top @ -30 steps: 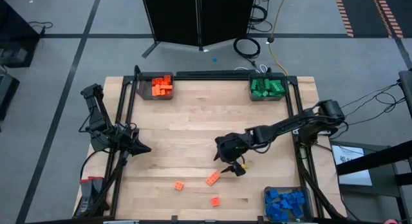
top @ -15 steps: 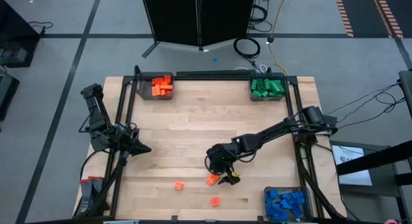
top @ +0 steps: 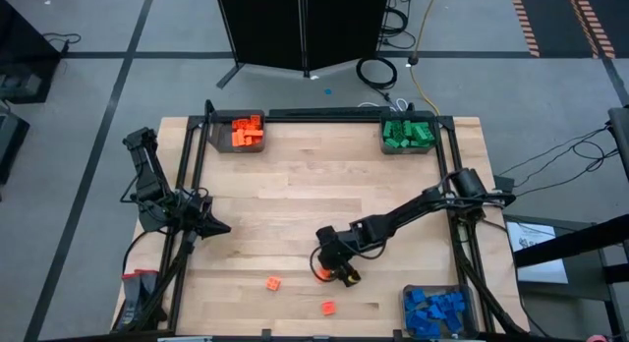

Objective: Sort blocks
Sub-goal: Put the orange game piece into the top left black bin

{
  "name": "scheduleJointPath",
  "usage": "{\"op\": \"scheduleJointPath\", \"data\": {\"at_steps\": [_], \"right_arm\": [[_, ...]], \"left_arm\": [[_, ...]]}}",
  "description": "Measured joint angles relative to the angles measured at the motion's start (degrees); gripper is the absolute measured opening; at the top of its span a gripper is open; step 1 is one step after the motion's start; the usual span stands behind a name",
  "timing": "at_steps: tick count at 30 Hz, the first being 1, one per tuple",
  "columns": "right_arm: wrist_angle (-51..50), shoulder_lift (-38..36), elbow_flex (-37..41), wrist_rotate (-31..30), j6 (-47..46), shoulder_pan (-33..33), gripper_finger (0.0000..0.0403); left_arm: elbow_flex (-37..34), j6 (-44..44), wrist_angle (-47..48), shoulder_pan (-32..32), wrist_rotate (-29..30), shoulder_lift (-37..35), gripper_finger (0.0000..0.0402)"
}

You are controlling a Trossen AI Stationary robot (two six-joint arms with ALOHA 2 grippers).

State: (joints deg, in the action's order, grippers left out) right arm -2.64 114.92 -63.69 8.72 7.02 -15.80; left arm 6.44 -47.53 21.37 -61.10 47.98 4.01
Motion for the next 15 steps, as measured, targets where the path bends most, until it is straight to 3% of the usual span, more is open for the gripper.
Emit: {"op": "scheduleJointPath", "data": {"at_steps": [7,11,15], "right_arm": [[-0.21,0.65,0.12,-2.4,0.15,-0.14,0.0115],[1.77,0.34,-0.01,-2.59,-4.6,0.23,0.0119],[-0.69,0.9,-4.94,-4.71,-7.84,2.45,0.0119]], "left_arm": [[0.0,0.19,0.0,0.0,-0.19,0.0,0.0],[-0.02,0.33,0.0,0.0,-0.19,0.0,0.0],[-0.02,1.92,0.0,0.0,-0.21,0.0,0.0]]}}
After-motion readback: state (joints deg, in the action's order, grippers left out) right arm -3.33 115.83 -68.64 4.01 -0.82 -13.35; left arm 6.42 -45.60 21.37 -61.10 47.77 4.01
